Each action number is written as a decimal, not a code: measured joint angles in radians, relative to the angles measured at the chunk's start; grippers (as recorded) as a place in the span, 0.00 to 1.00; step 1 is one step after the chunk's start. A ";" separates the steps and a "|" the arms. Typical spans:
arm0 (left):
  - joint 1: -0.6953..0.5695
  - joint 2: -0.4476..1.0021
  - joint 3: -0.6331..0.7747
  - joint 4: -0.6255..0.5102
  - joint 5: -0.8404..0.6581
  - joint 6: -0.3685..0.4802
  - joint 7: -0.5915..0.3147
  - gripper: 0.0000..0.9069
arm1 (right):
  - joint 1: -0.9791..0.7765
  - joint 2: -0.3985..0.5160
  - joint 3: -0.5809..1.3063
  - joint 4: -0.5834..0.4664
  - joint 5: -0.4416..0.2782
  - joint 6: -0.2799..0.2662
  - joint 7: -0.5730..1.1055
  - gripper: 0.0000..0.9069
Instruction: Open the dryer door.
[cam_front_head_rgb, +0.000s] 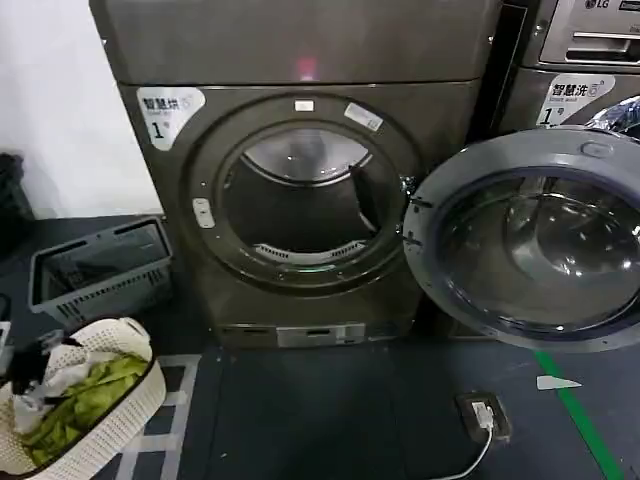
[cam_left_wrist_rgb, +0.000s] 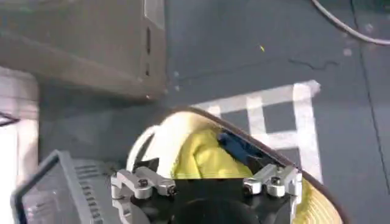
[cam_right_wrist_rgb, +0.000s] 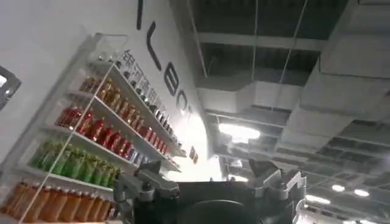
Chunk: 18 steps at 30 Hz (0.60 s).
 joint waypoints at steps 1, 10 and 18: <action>0.000 0.000 -0.001 0.008 0.006 -0.001 0.001 1.00 | 0.000 0.002 0.000 0.000 0.001 0.001 0.000 1.00; 0.015 -0.005 0.001 0.030 0.071 -0.008 -0.009 1.00 | -0.003 0.016 -0.008 0.012 0.002 0.001 -0.001 1.00; 0.024 -0.008 -0.003 0.050 0.089 -0.028 0.013 1.00 | -0.009 0.026 -0.007 0.018 0.002 0.003 -0.010 1.00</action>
